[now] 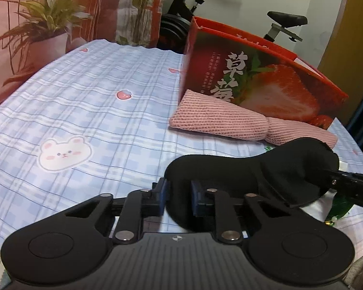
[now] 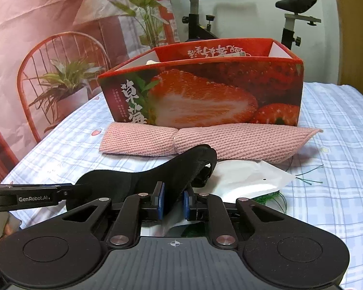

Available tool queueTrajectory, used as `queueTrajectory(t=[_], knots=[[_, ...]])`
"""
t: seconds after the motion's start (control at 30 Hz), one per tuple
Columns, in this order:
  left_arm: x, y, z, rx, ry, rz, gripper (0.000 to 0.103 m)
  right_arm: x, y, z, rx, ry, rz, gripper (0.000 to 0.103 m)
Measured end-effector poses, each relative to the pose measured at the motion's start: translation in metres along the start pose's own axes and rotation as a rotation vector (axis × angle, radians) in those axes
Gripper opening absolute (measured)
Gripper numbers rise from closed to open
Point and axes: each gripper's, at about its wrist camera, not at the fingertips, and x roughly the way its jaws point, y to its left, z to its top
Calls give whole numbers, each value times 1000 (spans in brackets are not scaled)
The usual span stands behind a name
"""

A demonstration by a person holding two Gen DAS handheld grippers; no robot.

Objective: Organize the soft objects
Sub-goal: 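Move the left tool back to the pile and grasp the black eye mask, then lift the black eye mask with the left tool and carry it over the box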

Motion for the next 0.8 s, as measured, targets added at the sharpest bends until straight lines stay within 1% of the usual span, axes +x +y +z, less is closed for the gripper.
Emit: queueTrajectory(t=[0.07, 0.13, 0.2, 0.23, 0.33, 0.47, 0.57, 0.63, 0.73, 0.8], knots=[[0, 0, 0, 11, -5, 7, 18, 0, 0, 1, -3, 0, -2, 17], [-1, 0, -1, 15, -8, 6, 17, 0, -2, 3, 5, -4, -3, 20], [-1, 0, 0, 17, -9, 4, 17, -1, -9, 7, 46, -13, -4, 27], [-1, 0, 0, 18, -10, 4, 17, -2, -13, 9, 64, -21, -10, 28], [-1, 0, -1, 21, -11, 4, 17, -5, -20, 15, 87, -60, -42, 28], [0, 1, -1, 21, -11, 2, 17, 1, -34, 23, 146, -74, -41, 28], [0, 3, -1, 15, -12, -5, 17, 8, -37, 23, 151, -59, -33, 27], [0, 2, -1, 17, -12, -4, 17, 13, -36, 22, 139, -35, -56, 28], [0, 1, -2, 24, -14, 0, 17, 16, -38, 19, 152, -29, -69, 35], [1, 1, -2, 24, -14, -1, 18, 20, -41, 19, 172, -23, -48, 47]])
